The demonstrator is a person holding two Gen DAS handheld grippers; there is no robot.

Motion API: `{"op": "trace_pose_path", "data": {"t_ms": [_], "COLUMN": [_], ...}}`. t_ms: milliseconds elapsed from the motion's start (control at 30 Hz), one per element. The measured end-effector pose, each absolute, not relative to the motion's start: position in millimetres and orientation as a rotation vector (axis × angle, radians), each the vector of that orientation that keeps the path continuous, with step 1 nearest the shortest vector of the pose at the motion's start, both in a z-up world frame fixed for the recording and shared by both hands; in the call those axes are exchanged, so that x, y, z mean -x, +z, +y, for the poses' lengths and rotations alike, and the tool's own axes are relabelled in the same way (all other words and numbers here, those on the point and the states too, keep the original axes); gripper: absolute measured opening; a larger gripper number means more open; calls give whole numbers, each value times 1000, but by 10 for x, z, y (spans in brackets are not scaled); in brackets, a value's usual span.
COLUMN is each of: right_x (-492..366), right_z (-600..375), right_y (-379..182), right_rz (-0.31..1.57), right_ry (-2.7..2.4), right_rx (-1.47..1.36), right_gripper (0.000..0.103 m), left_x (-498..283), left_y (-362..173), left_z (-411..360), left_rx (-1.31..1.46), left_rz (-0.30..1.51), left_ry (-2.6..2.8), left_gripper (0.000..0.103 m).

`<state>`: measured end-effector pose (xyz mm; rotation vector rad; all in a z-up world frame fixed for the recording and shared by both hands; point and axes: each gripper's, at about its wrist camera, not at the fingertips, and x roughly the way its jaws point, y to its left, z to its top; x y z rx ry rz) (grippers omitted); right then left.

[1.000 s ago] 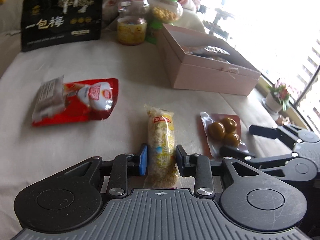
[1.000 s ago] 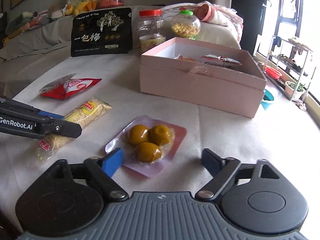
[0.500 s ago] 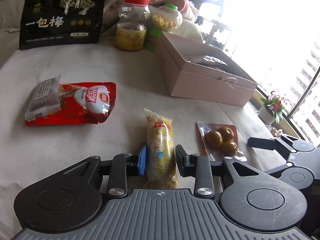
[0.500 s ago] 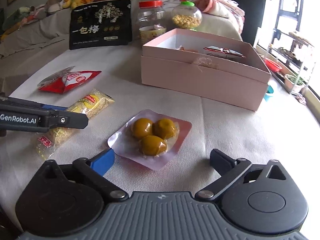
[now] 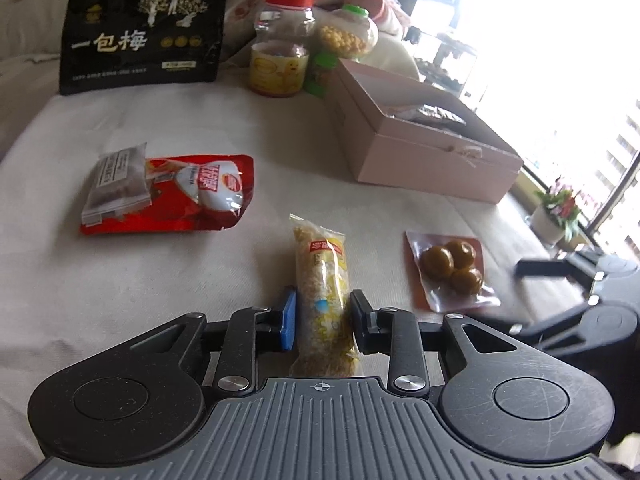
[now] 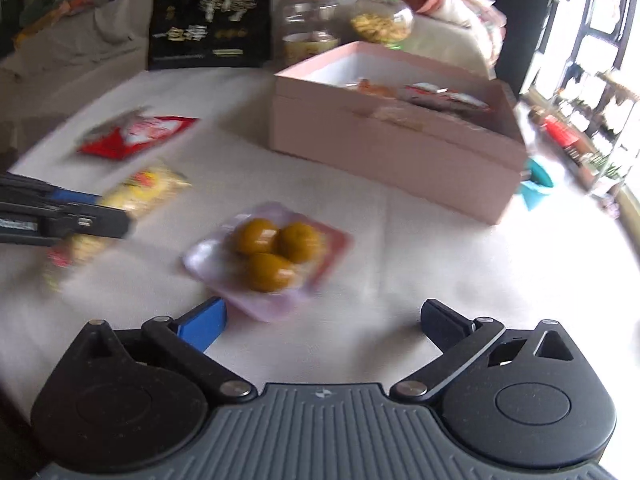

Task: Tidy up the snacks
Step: 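Grasp the pink tray of yellow sweets with the right tool while the left holds the corn stick bag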

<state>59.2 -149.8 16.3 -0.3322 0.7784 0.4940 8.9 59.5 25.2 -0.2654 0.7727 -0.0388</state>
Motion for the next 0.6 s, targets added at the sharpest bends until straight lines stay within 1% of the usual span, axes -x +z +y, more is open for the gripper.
{"op": "trace_pose_path", "data": {"t_ms": [67, 133, 333, 500, 567, 600], "right_x": [-628, -644, -590, -691, -770, -787], "right_z": [-1554, -1601, -1482, -1172, -1086, -1052], "right_y": [188, 233, 337, 224, 171, 151], "right_rz": [771, 756, 695, 729, 753, 757], "right_ry": [437, 411, 484, 541, 553, 548], "right_rx": [343, 326, 252, 257, 238, 234], "right_gripper": [102, 99, 97, 95, 87, 87], "left_x": [-79, -72, -57, -65, -57, -54], "left_y": [253, 254, 278, 263, 253, 250], "left_z": [586, 606, 637, 637, 657, 668], "left_rx": [260, 275, 262, 250, 261, 267], "left_rz": [774, 776, 781, 781, 777, 776], "left_ry": [-34, -31, 17, 13, 12, 10], "left_gripper": [33, 33, 33, 33, 33, 33]}}
